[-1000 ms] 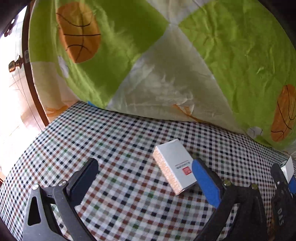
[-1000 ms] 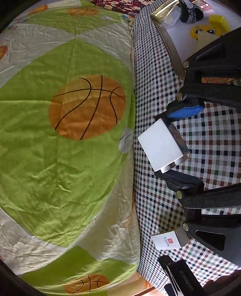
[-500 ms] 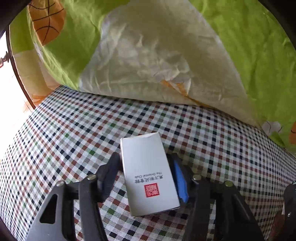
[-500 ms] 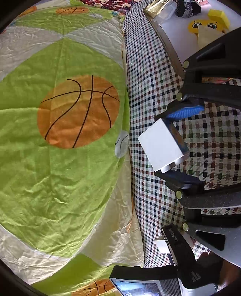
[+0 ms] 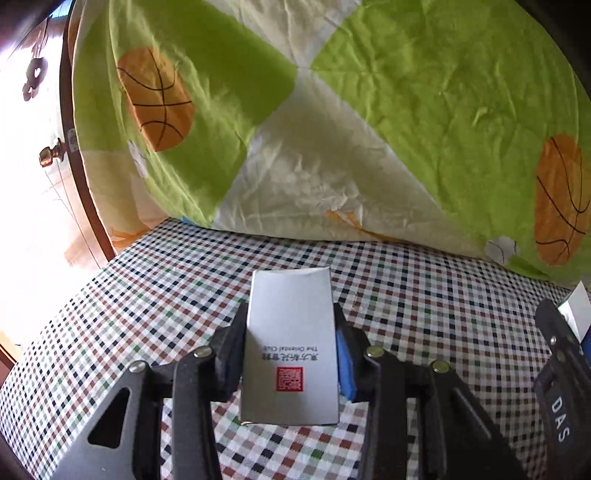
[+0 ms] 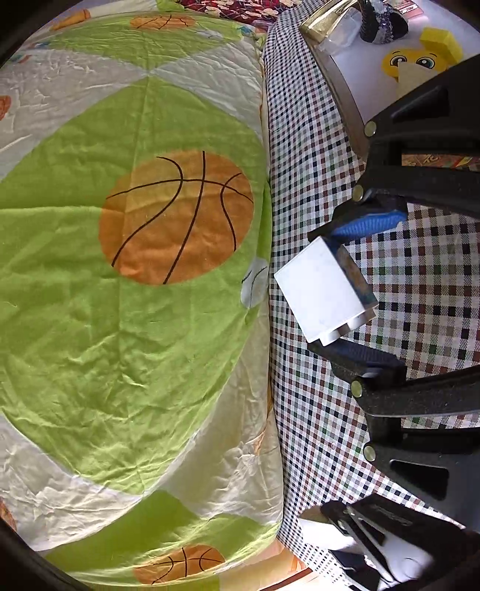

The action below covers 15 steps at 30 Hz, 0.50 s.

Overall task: Organize rigid objects
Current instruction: 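Carry the white box and white block over the gold tin tray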

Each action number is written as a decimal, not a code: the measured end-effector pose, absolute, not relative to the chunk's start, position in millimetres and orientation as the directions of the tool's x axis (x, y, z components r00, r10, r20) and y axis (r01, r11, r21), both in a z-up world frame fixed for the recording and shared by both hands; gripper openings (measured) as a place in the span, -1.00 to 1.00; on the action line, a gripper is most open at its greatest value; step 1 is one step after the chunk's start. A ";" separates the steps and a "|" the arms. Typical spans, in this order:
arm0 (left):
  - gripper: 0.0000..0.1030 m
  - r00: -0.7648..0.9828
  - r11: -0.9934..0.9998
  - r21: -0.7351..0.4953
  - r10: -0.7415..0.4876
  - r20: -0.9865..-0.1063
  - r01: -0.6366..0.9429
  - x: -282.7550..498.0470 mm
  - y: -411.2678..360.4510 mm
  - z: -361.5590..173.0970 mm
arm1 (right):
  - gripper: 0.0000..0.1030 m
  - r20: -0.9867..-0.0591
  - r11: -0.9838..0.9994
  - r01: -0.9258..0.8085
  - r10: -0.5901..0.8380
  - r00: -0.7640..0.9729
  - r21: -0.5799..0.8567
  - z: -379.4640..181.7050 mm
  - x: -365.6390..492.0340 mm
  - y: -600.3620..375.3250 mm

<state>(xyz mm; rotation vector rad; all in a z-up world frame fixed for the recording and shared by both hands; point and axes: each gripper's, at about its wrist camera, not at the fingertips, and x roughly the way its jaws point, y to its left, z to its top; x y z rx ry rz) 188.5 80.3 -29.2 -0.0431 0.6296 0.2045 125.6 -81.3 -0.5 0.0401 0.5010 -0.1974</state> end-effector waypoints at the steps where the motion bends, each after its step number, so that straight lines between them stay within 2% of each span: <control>1: -0.22 0.791 0.980 0.021 0.174 -0.586 -0.200 180.9 79.2 -28.2 | 0.04 -0.475 0.980 0.199 -0.182 0.861 -0.015 0.2 123.0 -80.8; 9: -0.22 0.817 0.977 0.036 0.196 -0.543 -0.211 140.9 75.8 -20.8 | 0.04 -0.420 0.981 0.186 -0.194 0.887 -0.062 5.3 95.5 -70.0; 15: -0.22 0.815 0.975 0.017 0.196 -0.545 -0.223 127.0 73.7 -20.0 | 0.04 -0.424 0.981 0.186 -0.190 0.885 -0.052 5.8 79.1 -71.3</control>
